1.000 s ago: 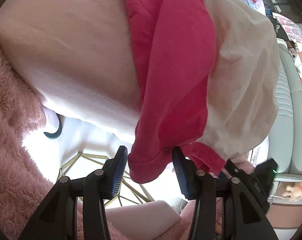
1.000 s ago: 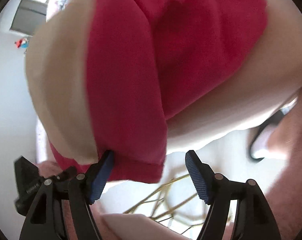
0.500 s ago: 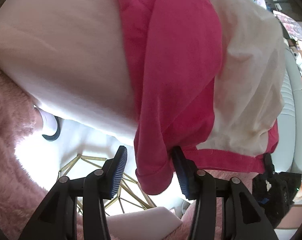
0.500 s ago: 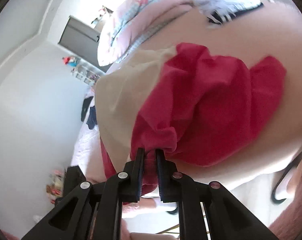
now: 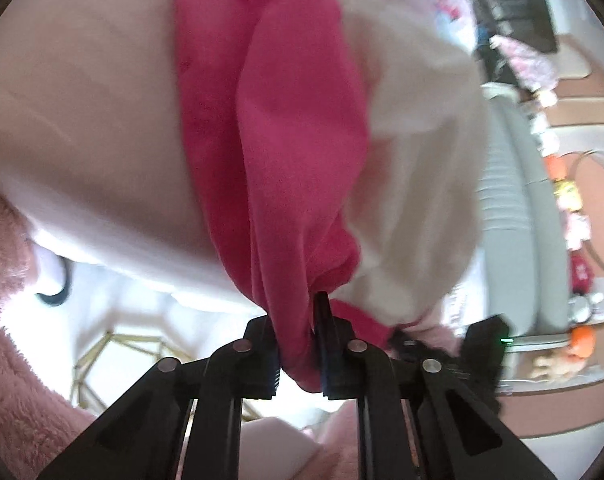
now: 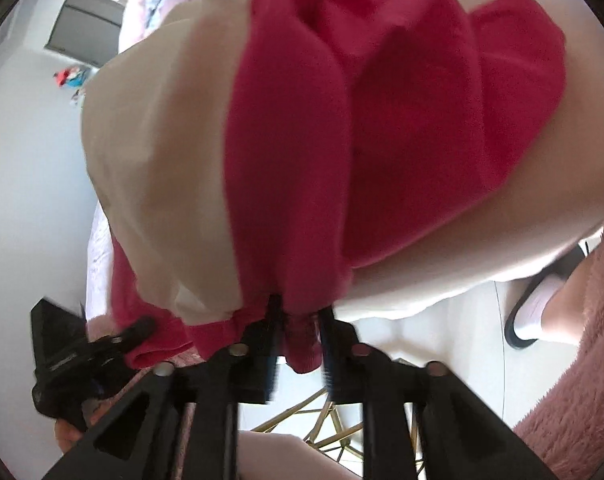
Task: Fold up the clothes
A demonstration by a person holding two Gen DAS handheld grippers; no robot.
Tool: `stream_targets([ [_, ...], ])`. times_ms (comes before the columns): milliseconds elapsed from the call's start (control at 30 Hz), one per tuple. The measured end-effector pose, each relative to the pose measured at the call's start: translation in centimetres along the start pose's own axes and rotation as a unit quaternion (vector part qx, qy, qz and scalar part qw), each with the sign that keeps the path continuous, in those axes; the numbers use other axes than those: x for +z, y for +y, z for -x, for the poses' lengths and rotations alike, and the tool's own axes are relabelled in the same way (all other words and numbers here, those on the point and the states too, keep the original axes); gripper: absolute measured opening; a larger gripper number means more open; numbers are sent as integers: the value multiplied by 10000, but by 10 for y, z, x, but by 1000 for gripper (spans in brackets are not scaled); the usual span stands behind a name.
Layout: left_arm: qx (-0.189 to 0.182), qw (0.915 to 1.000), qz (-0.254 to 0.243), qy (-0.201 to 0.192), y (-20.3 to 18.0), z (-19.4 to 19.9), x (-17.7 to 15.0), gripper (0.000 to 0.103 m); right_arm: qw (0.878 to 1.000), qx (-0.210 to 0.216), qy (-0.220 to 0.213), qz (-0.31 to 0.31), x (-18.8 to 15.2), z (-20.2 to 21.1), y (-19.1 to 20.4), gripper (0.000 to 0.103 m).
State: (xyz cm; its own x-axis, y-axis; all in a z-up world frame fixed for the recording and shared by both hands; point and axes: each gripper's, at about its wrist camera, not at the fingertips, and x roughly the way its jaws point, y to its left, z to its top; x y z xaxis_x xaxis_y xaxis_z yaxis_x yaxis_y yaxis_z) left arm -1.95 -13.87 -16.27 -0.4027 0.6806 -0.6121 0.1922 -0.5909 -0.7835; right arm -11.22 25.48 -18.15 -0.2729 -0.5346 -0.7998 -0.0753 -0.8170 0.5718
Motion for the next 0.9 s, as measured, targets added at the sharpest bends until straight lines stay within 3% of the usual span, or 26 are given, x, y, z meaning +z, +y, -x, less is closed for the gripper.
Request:
stream_targets([
  [67,-237,9997,23,-78,6,7,7,12,9998,-111,105,-99,1,-4,-6,60],
  [100,-263,9996,80,-79,13,9,16,13,9996,-117,198,-162,1,-8,-8,62],
  [133,-174,9997,165,0,37,23,46,13,9993,66,297,-238,1,-11,-11,61],
  [200,69,9992,353,192,88,49,102,19,9979,391,421,-301,2,-16,-14,46],
  [233,126,9985,454,279,97,58,97,33,9976,554,375,-201,3,-14,-11,32],
  [267,168,9976,557,364,103,67,86,53,9981,510,332,-80,2,-12,-9,30],
  [333,224,9970,594,441,110,82,75,63,9982,506,284,126,1,-8,-5,21],
  [400,241,9982,399,388,108,92,79,56,9969,759,198,111,1,-1,-7,12],
  [433,250,9986,302,362,107,96,81,22,9958,908,-23,107,1,10,-7,12],
  [467,258,9989,205,336,106,101,82,11,9942,1045,-245,113,1,20,-6,11],
  [567,233,9992,-311,8,90,130,86,10,9897,1109,-762,485,6,58,5,11],
  [667,-13,9920,-1088,-641,62,178,71,9,9834,1301,-1020,746,20,96,6,11],
  [700,-141,9874,-1323,-858,54,194,62,9,9807,1428,-1101,763,27,108,-1,10],
  [767,-272,9743,-1825,-1293,10,209,85,9,9743,1690,-1262,794,41,130,-13,10],
  [833,-312,9537,-2427,-1749,-18,193,79,9,9620,2182,-1438,791,38,153,19,11],
  [900,-493,9398,-2730,-1996,-65,172,73,9,9521,2564,-1513,692,35,173,37,14],
])
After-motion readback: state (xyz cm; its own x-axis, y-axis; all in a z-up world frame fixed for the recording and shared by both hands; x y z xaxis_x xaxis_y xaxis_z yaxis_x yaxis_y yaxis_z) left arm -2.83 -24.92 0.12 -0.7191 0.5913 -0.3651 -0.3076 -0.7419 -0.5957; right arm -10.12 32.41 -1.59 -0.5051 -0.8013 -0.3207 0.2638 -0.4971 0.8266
